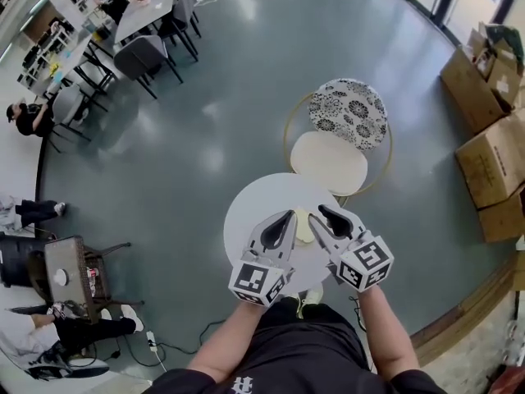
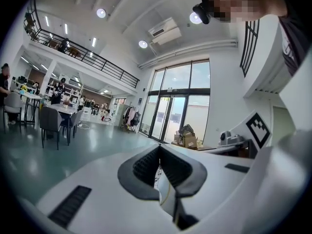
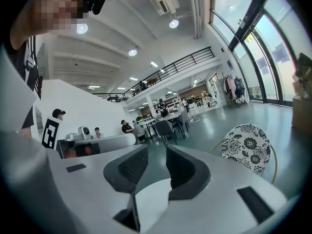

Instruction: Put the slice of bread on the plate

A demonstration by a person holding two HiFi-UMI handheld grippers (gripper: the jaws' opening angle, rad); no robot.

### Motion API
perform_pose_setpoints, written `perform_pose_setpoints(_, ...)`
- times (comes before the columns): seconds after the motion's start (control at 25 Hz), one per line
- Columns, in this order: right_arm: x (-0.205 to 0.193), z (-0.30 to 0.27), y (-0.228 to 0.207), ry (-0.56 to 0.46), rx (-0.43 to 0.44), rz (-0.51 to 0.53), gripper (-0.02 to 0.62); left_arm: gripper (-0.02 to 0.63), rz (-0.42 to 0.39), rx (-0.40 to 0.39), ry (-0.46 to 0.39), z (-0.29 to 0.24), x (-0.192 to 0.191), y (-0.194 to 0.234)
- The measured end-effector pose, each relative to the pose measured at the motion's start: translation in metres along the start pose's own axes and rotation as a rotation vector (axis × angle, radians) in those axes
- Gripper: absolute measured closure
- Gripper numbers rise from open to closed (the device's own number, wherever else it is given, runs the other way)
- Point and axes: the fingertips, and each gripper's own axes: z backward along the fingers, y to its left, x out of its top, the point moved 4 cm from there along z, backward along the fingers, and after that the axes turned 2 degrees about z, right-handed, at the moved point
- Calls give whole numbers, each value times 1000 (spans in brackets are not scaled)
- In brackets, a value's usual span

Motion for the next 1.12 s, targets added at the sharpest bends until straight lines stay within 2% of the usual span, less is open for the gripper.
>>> perform_pose_setpoints(0.56, 41, 15, 11, -72, -24, 59, 588, 598, -45, -39, -38, 6, 39, -35)
perform_pose_setpoints(1.12, 59, 49, 29, -117, 4, 115, 589, 600, -60, -29, -85, 24, 50, -68)
